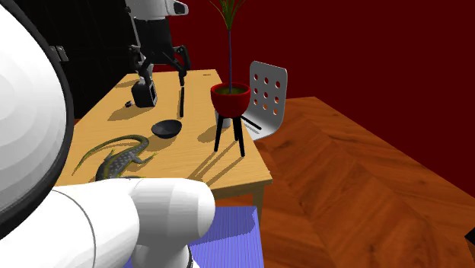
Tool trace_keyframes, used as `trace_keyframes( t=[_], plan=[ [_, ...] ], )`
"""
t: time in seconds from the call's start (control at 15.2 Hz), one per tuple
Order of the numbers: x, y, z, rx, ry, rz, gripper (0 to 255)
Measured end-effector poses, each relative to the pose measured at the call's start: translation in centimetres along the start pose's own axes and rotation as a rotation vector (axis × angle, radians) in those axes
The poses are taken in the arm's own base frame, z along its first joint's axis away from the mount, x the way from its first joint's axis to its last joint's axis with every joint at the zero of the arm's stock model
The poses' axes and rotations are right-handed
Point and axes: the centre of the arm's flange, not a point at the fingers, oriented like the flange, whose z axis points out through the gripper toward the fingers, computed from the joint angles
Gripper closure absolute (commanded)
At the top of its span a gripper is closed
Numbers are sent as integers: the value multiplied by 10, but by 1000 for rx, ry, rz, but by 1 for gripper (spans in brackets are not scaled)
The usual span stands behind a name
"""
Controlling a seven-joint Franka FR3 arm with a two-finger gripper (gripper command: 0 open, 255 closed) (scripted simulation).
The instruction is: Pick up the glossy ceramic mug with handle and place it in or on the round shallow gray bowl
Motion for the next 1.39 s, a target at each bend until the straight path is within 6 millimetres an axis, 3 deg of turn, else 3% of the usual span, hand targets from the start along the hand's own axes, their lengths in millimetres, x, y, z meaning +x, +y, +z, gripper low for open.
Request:
trace_keyframes(
  t=[0.13, 0.4, 1.06, 1.25, 1.39],
  plan=[
    [4, 2, 3, 1, -1, 1, 0],
    [36, 21, 24, 6, -8, 7, 0],
    [144, 73, 94, 19, -20, 22, 0],
    [170, 87, 90, 16, 26, 20, 0],
    [193, 99, 102, 15, 44, 24, 0]
  ],
)
